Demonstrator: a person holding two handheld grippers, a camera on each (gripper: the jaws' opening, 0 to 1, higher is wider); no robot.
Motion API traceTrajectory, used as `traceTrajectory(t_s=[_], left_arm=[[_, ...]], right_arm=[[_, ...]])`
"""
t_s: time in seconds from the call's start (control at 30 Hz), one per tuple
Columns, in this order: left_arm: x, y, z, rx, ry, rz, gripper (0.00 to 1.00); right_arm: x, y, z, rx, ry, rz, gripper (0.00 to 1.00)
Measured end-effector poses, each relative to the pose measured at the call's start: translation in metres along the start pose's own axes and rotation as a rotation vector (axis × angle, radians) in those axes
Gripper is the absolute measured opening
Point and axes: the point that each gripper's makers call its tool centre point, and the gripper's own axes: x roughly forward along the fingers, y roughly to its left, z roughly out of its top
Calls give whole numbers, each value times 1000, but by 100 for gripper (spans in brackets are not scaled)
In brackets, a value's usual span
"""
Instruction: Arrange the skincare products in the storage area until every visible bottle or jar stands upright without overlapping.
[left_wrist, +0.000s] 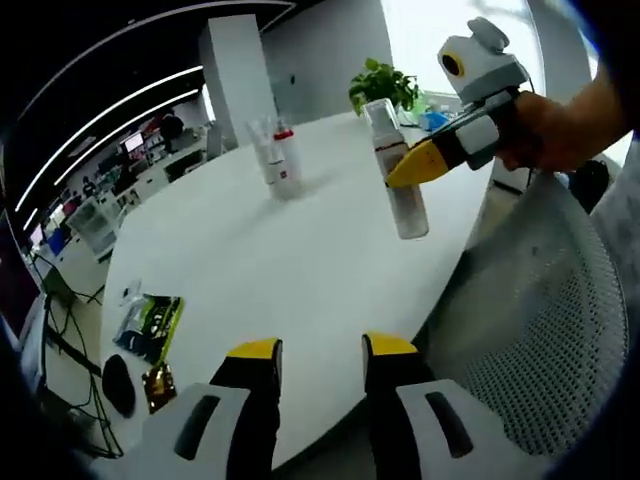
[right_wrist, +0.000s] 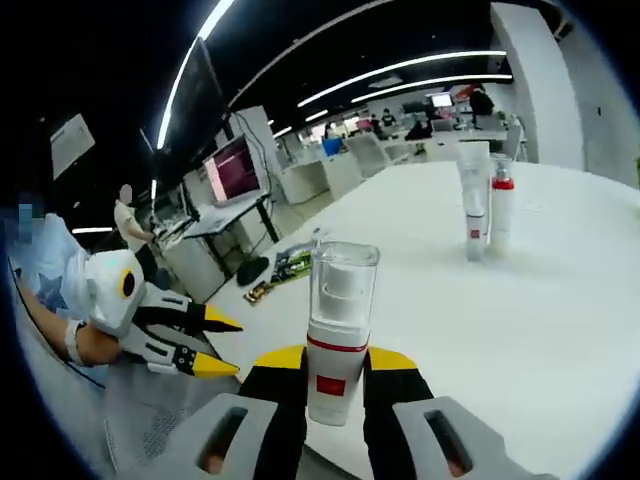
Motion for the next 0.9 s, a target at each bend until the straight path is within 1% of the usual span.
traceTrajectory(t_s=[0.03, 0.13, 0.23, 0.3, 0.37, 0.43, 0.5, 0.6, 0.67, 0.7, 0.9], left_arm=[[-1, 1, 0, 1, -1, 2, 26], [-1, 0, 2, -9, -8, 1, 25], [-1, 1, 2, -25, -18, 1, 25], [-1, 1, 1, -25, -15, 4, 25], [0, 3, -2, -40, -6, 9, 25], [1, 4, -5, -65, 9, 11, 26], [0, 4, -5, -70, 8, 9, 25], [2, 3, -7, -79, 11, 7, 25], [4, 3, -14, -67, 51, 13, 22], [5, 2, -16, -60, 61, 8, 21], [7, -1, -19, -59, 65, 6, 19]], right_arm=[[0, -3, 2, 5, -3, -2, 13], [4, -21, 14, -19, -12, -41, 13], [9, -37, 26, -32, -31, -82, 13], [12, -46, 31, -39, -40, -100, 14], [15, -59, 36, -53, -45, -138, 14], [18, -67, 40, -34, -49, -151, 14], [19, -76, 46, -24, -64, -176, 14], [24, -84, 52, -28, -80, -191, 14], [29, -90, 55, -34, -81, -205, 14], [32, -94, 55, -31, -81, -205, 14], [44, -103, 59, -42, -77, -217, 14]])
